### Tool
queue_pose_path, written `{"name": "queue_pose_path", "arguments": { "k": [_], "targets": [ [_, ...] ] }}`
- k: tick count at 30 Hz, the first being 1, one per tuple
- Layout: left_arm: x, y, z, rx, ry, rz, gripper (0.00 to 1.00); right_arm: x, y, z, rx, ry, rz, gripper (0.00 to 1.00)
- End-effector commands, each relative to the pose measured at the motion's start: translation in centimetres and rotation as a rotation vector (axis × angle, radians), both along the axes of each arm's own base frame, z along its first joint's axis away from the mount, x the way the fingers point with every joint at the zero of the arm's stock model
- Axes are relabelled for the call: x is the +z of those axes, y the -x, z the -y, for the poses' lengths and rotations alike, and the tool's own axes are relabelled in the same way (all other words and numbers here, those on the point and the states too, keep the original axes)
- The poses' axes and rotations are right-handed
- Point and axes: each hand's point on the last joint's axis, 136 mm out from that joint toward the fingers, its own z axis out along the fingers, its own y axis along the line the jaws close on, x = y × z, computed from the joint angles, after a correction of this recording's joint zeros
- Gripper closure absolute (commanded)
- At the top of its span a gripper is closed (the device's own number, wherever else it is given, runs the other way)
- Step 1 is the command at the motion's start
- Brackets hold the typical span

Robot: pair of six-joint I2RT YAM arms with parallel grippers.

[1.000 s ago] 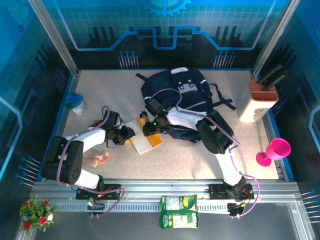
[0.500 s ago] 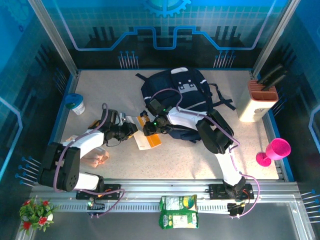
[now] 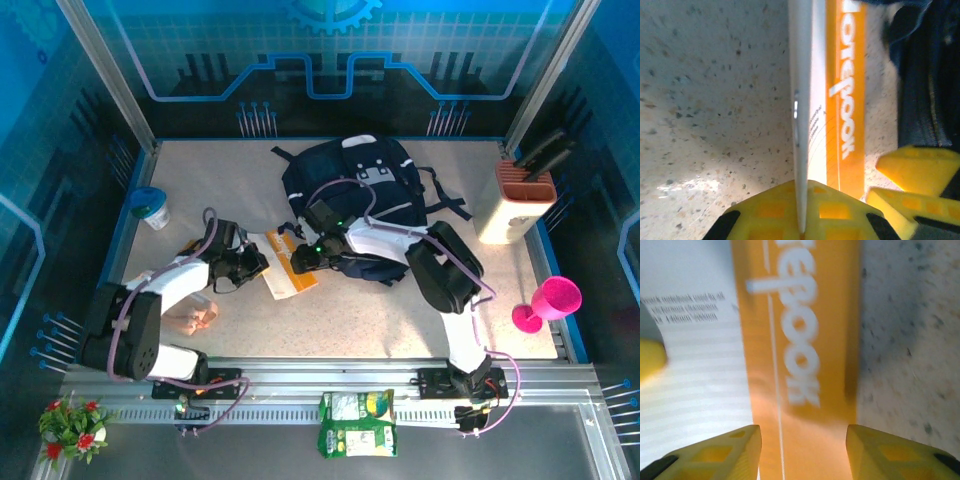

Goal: Pack books, pencil case, and school supplies into a backpack

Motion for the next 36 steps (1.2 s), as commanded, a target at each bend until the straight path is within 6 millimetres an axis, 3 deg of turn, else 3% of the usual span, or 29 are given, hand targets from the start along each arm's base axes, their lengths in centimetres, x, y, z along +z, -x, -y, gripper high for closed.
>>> {"name": "queue_pose_path", "arguments": {
  "k": [1, 7, 12, 15, 16, 20, 26, 32, 36],
  "targets": [
    [3.4, -0.8, -1.8, 0.060, -0.085, 0.089, 1.00, 6.9, -1.7, 0.5, -0.045, -0.176, 0.119, 0.45],
    [10.5, -2.7, -1.7, 0.125, -0.013, 0.299, 1.00, 12.8, -2.7, 4.4, -0.160, -0.376, 0.212, 0.31],
    [16.6, -5.8, 1.1, 0.146, 0.204, 0.475, 1.00, 16.9, -3.4, 8.9, -0.300, -0.559, 0.300, 0.18],
    [19.3, -7.4, 3.7, 0.132, 0.316, 0.550, 1.00, 19.1, -3.7, 11.1, -0.380, -0.649, 0.323, 0.12],
    [19.8, -7.9, 4.5, 0.129, 0.344, 0.562, 1.00, 18.9, -3.6, 11.7, -0.406, -0.668, 0.311, 0.10],
    [21.4, -9.8, 8.0, 0.149, 0.494, 0.609, 1.00, 19.8, -4.1, 13.4, -0.503, -0.788, 0.268, 0.05],
    [22.5, -12.2, 12.2, 0.148, 0.673, 0.626, 1.00, 18.1, -5.3, 15.4, -0.667, -0.903, 0.111, 0.05],
    [21.4, -13.3, 15.2, 0.133, 0.750, 0.573, 1.00, 16.7, -6.3, 15.7, -0.720, -0.958, 0.034, 0.07],
    [20.6, -13.3, 16.7, 0.118, 0.773, 0.540, 1.00, 16.8, -7.3, 15.4, -0.711, -0.998, 0.034, 0.16]
  ]
}}
